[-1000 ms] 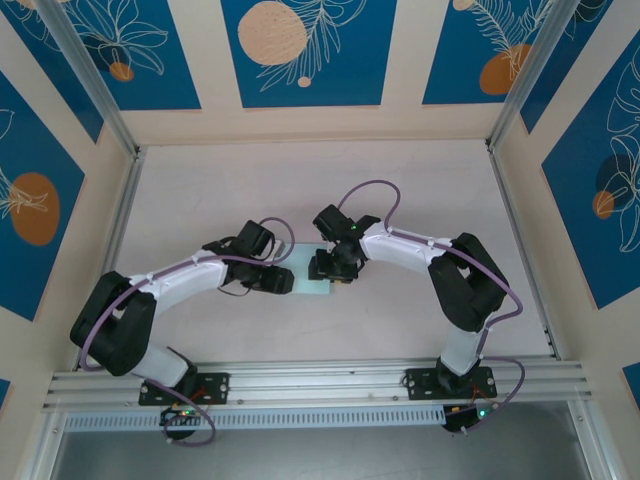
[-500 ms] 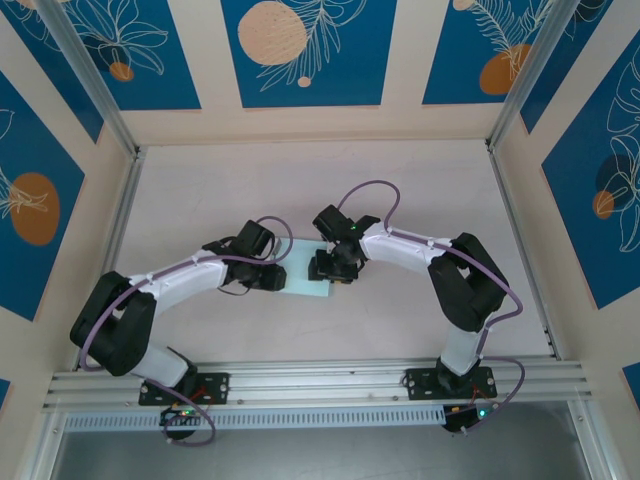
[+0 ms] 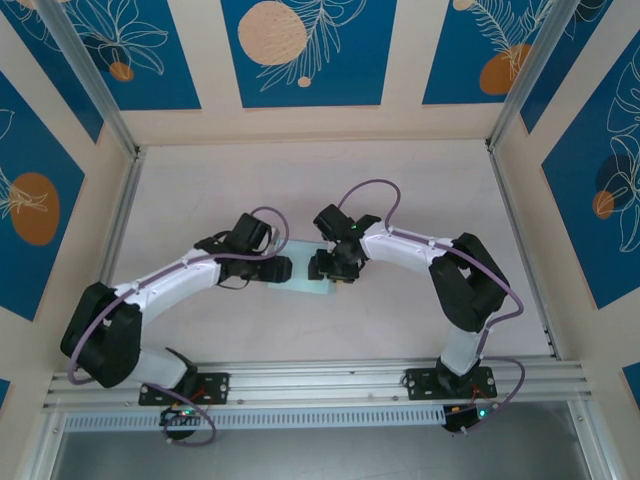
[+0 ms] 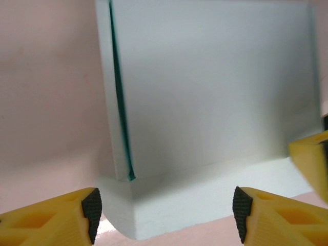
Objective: Fold the paper box
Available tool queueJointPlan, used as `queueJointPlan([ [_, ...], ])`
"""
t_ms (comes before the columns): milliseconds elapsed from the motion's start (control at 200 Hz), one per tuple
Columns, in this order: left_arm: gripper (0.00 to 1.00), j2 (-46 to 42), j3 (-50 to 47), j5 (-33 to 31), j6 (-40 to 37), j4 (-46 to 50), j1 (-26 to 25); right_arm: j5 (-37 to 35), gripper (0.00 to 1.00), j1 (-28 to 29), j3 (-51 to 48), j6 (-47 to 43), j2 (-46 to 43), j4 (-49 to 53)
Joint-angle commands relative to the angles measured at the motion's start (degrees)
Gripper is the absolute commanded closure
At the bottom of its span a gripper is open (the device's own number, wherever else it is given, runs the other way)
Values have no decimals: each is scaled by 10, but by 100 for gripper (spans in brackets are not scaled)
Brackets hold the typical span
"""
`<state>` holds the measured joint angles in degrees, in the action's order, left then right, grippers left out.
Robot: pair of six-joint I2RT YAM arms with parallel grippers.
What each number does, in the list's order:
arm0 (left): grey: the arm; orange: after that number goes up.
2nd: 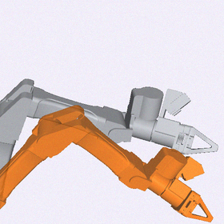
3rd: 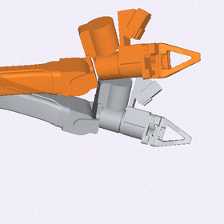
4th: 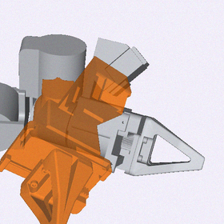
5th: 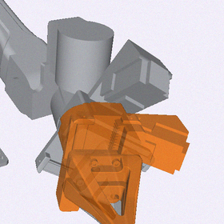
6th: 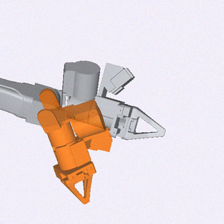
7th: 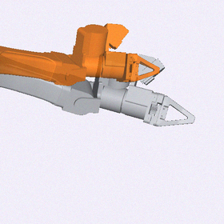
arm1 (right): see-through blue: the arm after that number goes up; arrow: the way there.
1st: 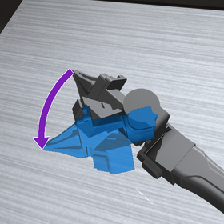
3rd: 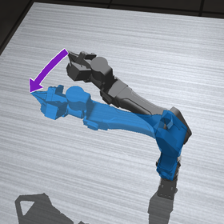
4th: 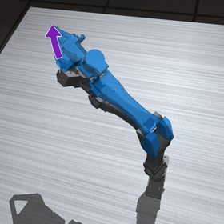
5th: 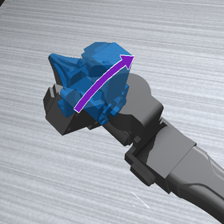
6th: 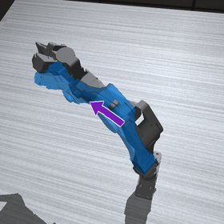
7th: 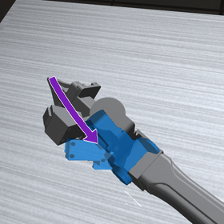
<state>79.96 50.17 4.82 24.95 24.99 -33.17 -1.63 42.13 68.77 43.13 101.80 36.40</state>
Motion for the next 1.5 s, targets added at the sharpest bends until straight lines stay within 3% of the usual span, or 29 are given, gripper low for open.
queueJointPlan([
  [0,28,-22,22,-19,-12,23,17,-9,41,-2,12,-17,-38,17],
  [155,24,-43,22,-14,-20,27,49,-73,41,21,-24,-66,-100,-1],
  [320,26,-23,20,48,-1,-5,110,-209,34,106,-35,-161,-152,3],
  [460,29,44,52,103,10,-21,118,-314,31,188,-1,-227,-123,35],
  [630,35,84,63,101,38,-34,131,-463,27,266,63,-281,-30,90],
  [820,33,75,39,112,71,-60,176,-509,23,302,96,-331,58,90],
  [1045,32,55,12,123,76,-73,202,-537,23,301,111,-355,122,70],
  [1185,31,45,2,126,73,-72,208,-555,30,289,115,-358,138,50],
  [1495,31,22,-10,126,71,-66,215,-546,72,272,111,-404,138,9],
])
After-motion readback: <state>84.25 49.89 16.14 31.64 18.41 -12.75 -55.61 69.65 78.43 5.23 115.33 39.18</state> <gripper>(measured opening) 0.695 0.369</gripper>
